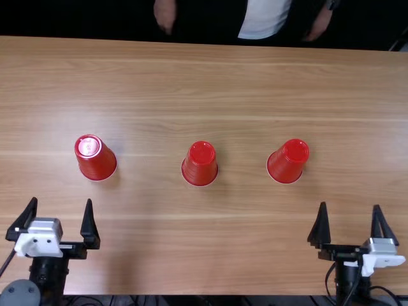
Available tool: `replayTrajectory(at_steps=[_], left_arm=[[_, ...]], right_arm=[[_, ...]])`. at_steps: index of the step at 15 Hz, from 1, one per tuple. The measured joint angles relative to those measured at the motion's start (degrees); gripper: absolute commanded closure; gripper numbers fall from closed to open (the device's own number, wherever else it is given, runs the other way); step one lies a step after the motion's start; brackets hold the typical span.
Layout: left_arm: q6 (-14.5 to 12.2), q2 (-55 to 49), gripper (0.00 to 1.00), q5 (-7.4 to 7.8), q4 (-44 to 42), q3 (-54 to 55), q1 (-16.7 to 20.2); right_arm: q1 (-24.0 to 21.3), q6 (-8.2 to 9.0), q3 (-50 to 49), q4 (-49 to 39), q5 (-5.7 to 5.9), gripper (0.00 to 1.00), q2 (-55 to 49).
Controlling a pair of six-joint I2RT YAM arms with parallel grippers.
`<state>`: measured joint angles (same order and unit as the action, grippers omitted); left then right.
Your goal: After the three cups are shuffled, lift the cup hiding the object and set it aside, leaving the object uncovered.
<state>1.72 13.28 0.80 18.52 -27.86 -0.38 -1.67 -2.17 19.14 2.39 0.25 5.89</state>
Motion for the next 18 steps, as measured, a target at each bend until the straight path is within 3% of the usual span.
replayTrajectory(at_steps=[3, 6, 12, 14, 18], left_arm=[[0.0, 13.1, 0.0, -0.24, 11.4, -15.6, 0.0], [0.0, 25.1, 0.0, -0.33, 25.3, -31.5, 0.0], [0.0, 41.1, 0.0, -0.37, 48.6, -55.1, 0.0], [0.1, 45.4, 0.0, -0.35, 53.5, -59.5, 0.0], [0.1, 51.3, 0.0, -0.35, 56.9, -61.0, 0.0]], right_arm=[[0.0, -4.68, 13.1, 8.2, -0.28, 0.0, 14.6], [0.0, -6.95, 25.6, 20.3, -0.44, 0.0, 25.1], [0.0, -7.08, 40.9, 43.5, -0.48, 0.0, 40.9], [0.0, -6.75, 44.4, 46.4, -0.52, 0.0, 44.1], [0.0, -3.76, 48.8, 50.1, -0.63, 0.0, 46.8]])
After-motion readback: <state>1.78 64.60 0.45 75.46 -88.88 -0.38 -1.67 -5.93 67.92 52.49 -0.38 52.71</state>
